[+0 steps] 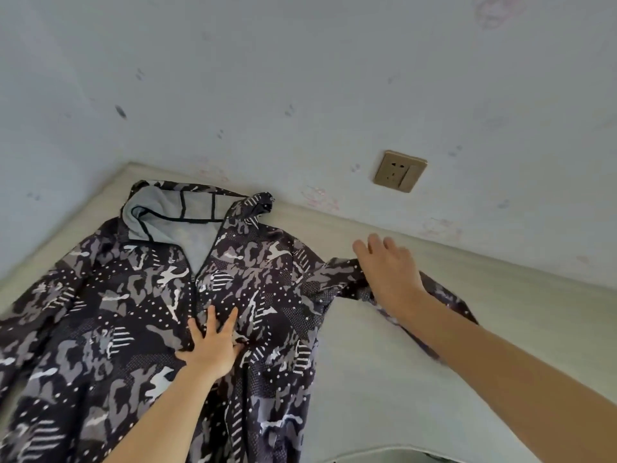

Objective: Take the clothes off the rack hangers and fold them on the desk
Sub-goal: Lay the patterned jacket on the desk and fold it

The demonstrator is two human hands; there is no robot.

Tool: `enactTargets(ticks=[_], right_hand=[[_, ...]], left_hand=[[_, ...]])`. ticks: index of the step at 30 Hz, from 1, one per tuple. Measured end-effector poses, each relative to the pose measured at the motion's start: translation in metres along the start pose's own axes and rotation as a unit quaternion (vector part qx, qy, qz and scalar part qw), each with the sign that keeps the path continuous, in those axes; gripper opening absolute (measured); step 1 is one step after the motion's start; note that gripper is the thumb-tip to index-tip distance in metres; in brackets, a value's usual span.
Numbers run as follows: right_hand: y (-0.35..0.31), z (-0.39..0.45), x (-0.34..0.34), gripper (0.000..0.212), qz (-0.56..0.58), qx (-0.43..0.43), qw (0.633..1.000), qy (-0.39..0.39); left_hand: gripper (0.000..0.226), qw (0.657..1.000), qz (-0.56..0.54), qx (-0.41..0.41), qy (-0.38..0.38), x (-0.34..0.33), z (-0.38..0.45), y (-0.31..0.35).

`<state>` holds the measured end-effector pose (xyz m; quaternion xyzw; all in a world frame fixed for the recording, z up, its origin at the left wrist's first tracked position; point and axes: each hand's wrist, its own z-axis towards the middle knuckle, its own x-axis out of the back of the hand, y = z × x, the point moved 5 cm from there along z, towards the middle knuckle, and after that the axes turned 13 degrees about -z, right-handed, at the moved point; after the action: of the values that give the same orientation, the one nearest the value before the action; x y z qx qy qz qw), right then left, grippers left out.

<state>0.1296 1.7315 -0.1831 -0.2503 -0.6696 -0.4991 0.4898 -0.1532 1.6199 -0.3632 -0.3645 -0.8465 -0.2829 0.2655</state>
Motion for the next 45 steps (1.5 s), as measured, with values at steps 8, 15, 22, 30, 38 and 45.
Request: enactTargets(ticks=[8, 15, 22, 30, 38, 45], right_hand=[[0.04, -0.075, -0.112, 0.057, -0.046, 0.044, 0.982, -0.178], [0.078, -0.091, -0.159, 0.067, 0.184, -0.028, 0.948, -0.259], [0.127, -0.043, -0.189, 0.096, 0.093, -0.045, 0.973, -0.205], [0.151, -0.063, -0.249, 0.073, 0.031, -0.087, 0.935, -0.344], [0.181, -0.121, -0.258, 0.09, 0.009, -0.159, 0.883, -0.442], [0.196, -0.108, -0.238, 0.028, -0.003, -0.156, 0.911, -0.381]], left_hand=[[0.077, 0.997, -0.001, 0.07, 0.02, -0.002, 0.014, 0.009], [0.082, 0.993, 0.031, 0.031, 0.11, -0.017, -0.018, 0.086], [0.098, 0.983, 0.069, -0.165, 0.042, -0.045, -0.004, 0.165], [0.127, 0.984, 0.128, -0.115, -0.04, -0.054, 0.015, 0.157], [0.143, 0.975, 0.209, -0.065, -0.039, -0.053, 0.018, 0.182], [0.133, 0.969, 0.224, -0.089, -0.047, -0.042, 0.032, 0.211]])
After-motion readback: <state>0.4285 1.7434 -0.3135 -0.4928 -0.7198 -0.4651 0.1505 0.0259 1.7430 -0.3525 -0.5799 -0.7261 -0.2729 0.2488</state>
